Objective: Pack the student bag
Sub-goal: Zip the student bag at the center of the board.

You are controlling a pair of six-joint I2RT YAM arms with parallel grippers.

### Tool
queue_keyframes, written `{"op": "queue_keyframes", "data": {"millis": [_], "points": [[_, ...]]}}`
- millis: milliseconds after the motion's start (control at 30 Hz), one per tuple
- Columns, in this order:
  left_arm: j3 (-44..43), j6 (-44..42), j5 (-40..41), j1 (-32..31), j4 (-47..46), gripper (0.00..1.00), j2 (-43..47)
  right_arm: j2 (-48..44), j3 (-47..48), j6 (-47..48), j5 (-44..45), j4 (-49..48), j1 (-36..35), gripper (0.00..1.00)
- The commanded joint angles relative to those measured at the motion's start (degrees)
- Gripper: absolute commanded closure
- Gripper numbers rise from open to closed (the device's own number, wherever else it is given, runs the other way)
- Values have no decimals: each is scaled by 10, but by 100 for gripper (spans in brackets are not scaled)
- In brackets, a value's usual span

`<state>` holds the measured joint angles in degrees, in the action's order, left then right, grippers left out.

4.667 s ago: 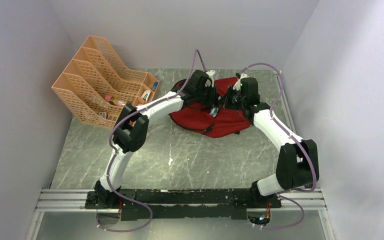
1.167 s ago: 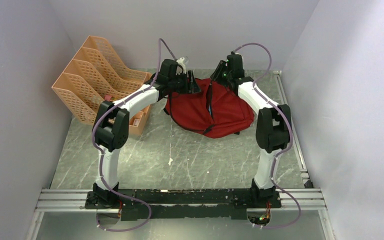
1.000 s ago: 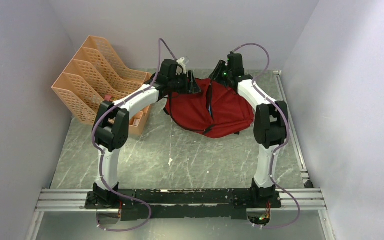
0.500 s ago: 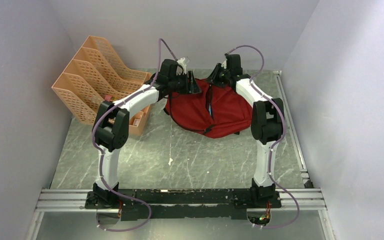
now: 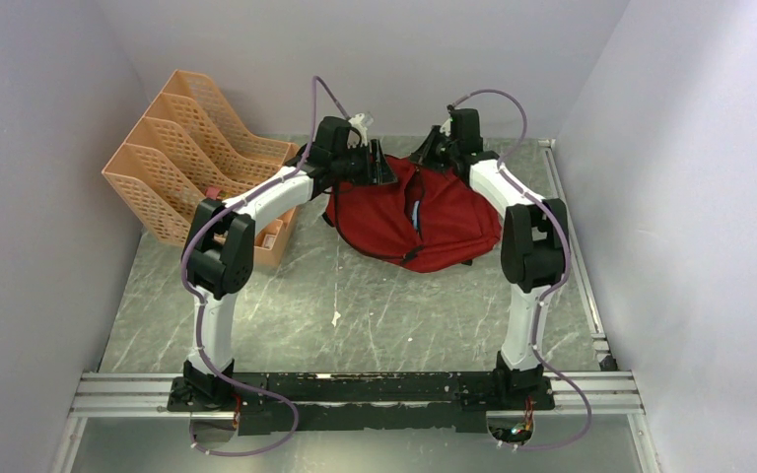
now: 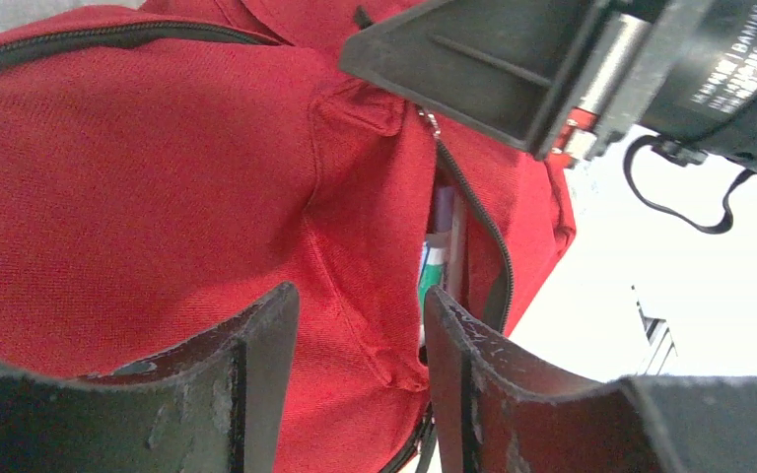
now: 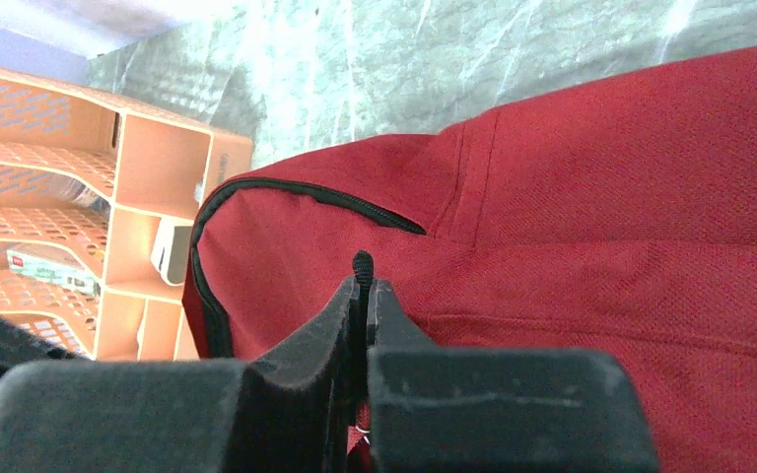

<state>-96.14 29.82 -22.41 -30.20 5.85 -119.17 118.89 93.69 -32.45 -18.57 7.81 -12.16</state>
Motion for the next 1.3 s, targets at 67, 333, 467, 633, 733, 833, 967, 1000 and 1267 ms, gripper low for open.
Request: {"op": "queue_keyframes", "data": {"millis": [67,333,467,633,733,833,967,1000,1267], "points": [[14,47,-8,0,-37,46,9,-77,-50,18,36,-39,4,100],[10,84,-17,0,-54,46,4,-113,-93,16,51,-60,5,100],[1,105,-19,0,-74,45,-5,-135,-122,12,46,-75,5,100],[-20,152,-6,0,-84,45,-15,-168,-186,13,34,-157,5,100],[-34,168,-18,0,-91,45,-26,-182,-217,15,30,-212,5,100],[-34,173,-21,-1,-93,46,-31,-184,-227,24,24,-249,5,100],[-47,161,-16,-4,-74,46,-40,-173,-221,34,26,-258,5,95],[-47,159,-16,-5,-71,46,-42,-170,-217,36,29,-254,5,95],[-19,150,-26,-6,-72,48,-37,-140,-178,38,21,-228,15,91]]}}
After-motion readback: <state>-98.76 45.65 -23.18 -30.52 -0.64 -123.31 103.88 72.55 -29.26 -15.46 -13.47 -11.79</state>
